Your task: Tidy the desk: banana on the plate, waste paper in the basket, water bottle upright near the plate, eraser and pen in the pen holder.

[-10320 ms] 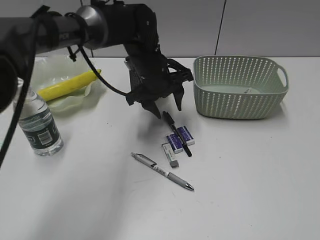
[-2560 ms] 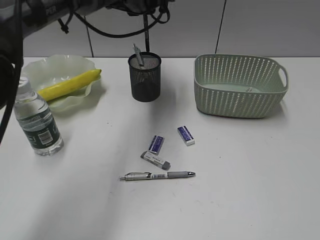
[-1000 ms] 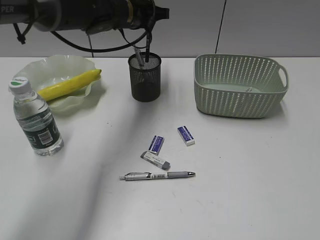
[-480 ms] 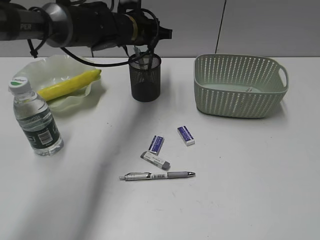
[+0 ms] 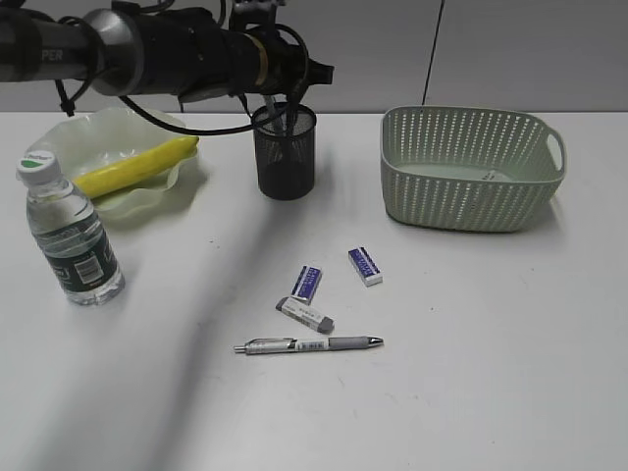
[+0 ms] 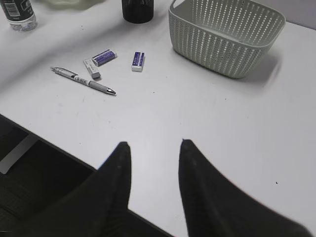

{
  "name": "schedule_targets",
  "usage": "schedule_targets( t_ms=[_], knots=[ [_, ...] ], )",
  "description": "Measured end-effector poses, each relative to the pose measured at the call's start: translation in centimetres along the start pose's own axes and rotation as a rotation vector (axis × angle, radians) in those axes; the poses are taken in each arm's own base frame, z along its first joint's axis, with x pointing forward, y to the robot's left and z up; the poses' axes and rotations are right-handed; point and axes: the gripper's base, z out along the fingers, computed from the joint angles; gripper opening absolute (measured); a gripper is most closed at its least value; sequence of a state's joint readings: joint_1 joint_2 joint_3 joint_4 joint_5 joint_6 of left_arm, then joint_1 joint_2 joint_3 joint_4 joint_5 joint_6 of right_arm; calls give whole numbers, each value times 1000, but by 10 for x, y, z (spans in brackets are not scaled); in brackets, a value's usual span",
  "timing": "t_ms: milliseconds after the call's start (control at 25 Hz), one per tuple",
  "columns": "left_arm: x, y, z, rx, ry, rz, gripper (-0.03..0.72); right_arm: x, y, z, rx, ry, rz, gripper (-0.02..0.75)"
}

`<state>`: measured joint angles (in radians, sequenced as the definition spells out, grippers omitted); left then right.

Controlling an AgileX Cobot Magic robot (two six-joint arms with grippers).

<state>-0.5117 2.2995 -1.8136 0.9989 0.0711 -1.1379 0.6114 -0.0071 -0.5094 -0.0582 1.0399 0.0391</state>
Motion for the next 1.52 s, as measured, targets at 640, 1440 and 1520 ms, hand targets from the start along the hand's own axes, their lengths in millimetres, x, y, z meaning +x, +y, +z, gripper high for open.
schedule_targets(
  t_ms=[640,1440,1520],
  knots=[
    [-62,-1,-48,-40,-117,-14,318,0,0,0,0,0,1,276],
    [-119,4,-257,-210,461,-61,319,0,0,0,0,0,1,276],
    [-118,4,-277,-198,474,-32,319,0,0,0,0,0,1,276]
  ],
)
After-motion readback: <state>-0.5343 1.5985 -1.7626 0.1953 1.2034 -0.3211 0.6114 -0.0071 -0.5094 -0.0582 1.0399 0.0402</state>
